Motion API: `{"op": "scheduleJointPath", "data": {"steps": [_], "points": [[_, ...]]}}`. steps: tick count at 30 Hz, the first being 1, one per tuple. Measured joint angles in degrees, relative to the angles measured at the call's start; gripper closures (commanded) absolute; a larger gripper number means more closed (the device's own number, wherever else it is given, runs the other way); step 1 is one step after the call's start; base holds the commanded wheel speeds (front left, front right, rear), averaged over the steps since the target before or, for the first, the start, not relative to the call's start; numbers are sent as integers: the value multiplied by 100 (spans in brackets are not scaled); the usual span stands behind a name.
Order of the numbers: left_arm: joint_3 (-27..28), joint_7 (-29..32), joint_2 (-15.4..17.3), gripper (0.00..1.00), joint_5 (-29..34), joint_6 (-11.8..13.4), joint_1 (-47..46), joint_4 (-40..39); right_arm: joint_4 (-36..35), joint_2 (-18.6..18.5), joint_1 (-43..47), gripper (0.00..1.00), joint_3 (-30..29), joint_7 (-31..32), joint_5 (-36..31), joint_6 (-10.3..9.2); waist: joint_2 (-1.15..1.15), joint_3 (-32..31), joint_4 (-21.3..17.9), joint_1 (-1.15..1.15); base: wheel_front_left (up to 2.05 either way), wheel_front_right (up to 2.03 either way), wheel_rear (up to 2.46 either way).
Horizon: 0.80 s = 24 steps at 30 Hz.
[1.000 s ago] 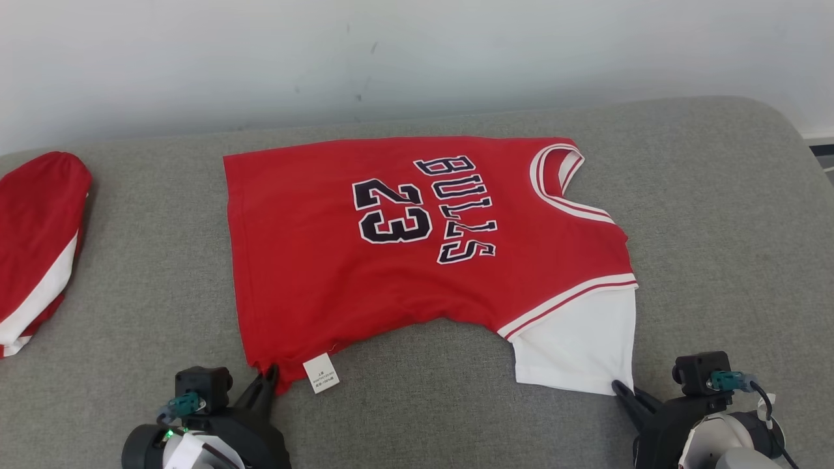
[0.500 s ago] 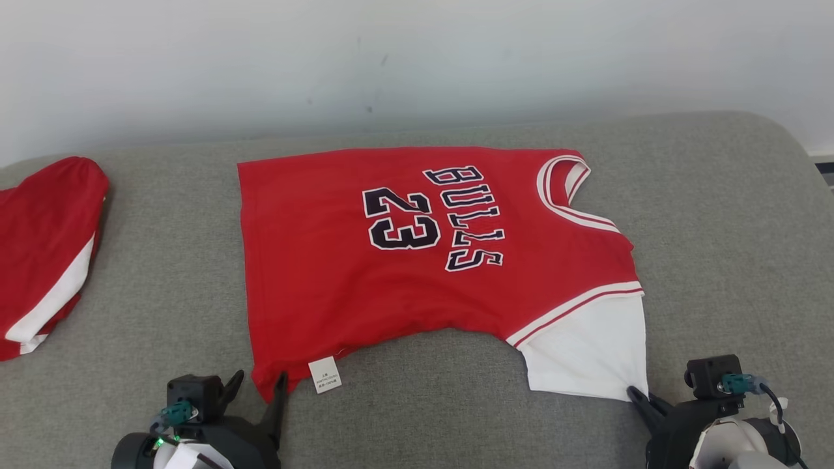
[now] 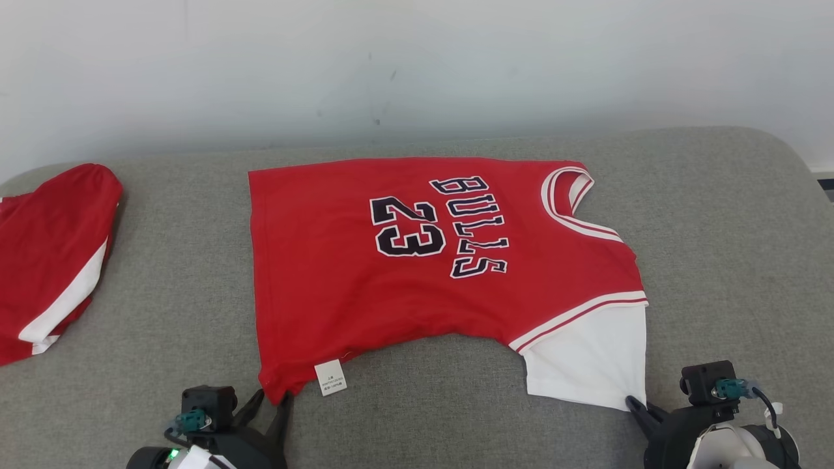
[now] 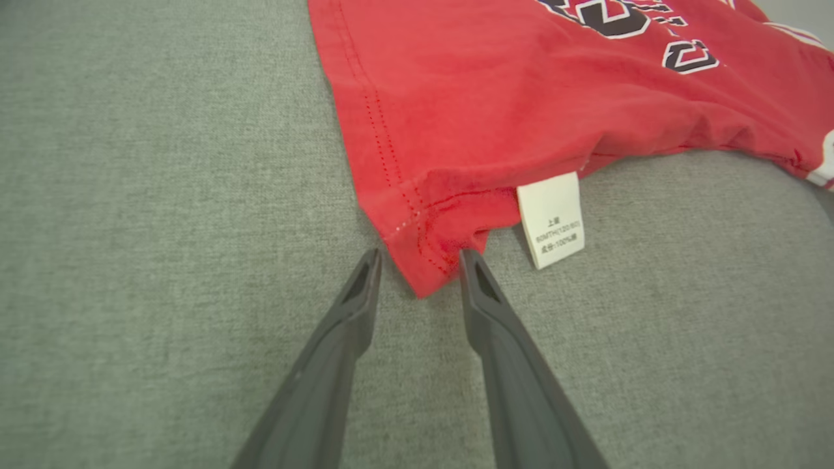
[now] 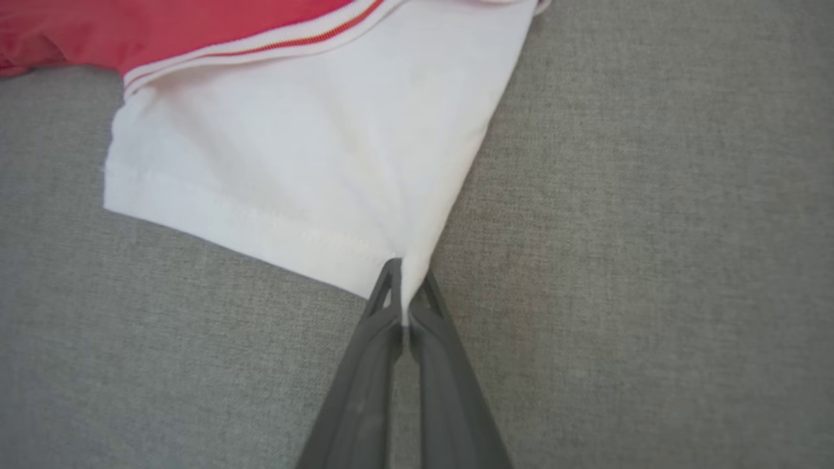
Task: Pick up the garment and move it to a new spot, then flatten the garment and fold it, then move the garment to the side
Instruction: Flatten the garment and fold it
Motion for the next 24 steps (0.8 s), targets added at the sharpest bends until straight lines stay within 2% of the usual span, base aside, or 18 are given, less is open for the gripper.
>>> {"op": "scheduleJointPath", "data": {"steps": [2, 3, 4, 5, 6, 15, 24], "points": [[2, 40, -14, 33, 3, 0, -1, 31, -8, -1, 1, 100, 3, 14, 0, -2, 0, -3, -9, 0, 0, 0, 0], [0, 82, -15, 53, 3, 0, -1, 34, -13, -1, 1, 100, 7, 15, 0, -2, 0, -4, -14, 0, 0, 0, 0], [18, 83, -24, 59, 2, 0, -1, 42, -21, -2, 1, 100, 8, 16, 0, -2, 0, -4, -20, 0, 0, 0, 0], [37, 83, -35, 93, 2, 0, -2, 46, -25, -2, 1, 100, 9, 18, 0, -3, 0, -3, -24, 0, 0, 0, 0], [40, 86, -44, 100, 11, 0, -6, 60, -30, -3, 1, 100, 10, 19, 0, -4, 0, -3, -27, 0, 0, 0, 0], [188, 135, -71, 100, 24, 0, -15, 144, -76, -46, 21, 100, 0, 62, 0, -45, 0, 3, -7, 0, 0, 0, 0], [378, 131, 202, 100, -32, -10, -10, -155, -249, -229, -63, 100, -140, 196, 143, 11, 0, 33, 36, 0, 0, 0, 0]]}}
